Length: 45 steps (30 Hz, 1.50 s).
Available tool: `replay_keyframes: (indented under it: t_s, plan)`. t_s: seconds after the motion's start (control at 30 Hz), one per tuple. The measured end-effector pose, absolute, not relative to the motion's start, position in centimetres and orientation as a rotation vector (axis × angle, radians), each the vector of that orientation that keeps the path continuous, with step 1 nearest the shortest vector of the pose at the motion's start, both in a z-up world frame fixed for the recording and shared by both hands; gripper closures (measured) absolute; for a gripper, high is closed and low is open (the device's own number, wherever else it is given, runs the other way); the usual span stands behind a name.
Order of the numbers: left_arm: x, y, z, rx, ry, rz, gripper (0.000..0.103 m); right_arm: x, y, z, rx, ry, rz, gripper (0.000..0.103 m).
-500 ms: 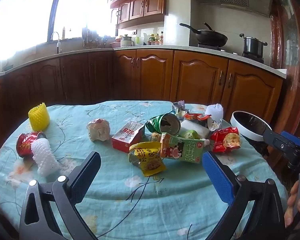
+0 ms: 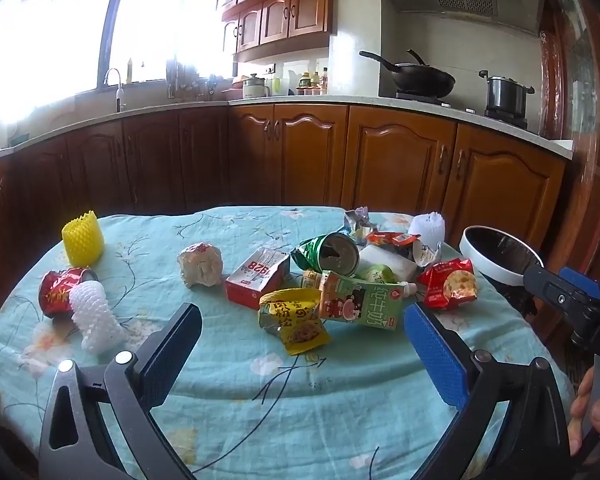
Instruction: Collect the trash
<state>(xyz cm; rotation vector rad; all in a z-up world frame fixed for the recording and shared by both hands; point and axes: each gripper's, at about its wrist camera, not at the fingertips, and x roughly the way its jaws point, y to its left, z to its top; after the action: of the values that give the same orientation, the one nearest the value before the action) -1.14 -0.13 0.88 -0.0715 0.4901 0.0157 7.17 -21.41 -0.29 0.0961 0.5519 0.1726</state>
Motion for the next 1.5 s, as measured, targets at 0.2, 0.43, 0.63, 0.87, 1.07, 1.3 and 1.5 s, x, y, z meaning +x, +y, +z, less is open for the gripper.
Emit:
replay_keyframes:
  t_s: [0.2,0.43,0.63,0.87,1.07,1.3,1.5]
  plan:
    - [-0.9,0.2,1.0,-0.083,0.507,0.014,0.001,7.1,-21.5,-0.2,0.107,0.553,0.178,0.0]
    - [-0.9,0.7,1.1,-0.085,0.504,0.021,0.001,7.1,-21.5,-0.2,0.106,0.554,0.183,0.0]
    - [-1.1,-0.1,0.8,-0.081,0.496,0.028,0.001,7.1,-21.4,-0.2,0.102,0.555,0.186,0.0]
    - [-1.0,0.0,0.8,-0.086,0.496,0.031,0.001,7.1,-21.3,-0.2,0.104,0.552,0.187,0.0]
    - [-0.8,-0.1,0.7,-0.086,0.496,0.032,0.001,7.1,-21.2,-0.3,0.104,0.551,0.188,0.0]
    - [-0.7,0.1,0.8,-0.088,0.498,0.033,0.001,7.1,-21.1,-0.3,0.104,0.55,0.189,0.0]
    - [-0.7,0.1,0.7,-0.091,0.499,0.031,0.001,7.3,-21.1,-0.4,0.111,0.555,0.192,0.0]
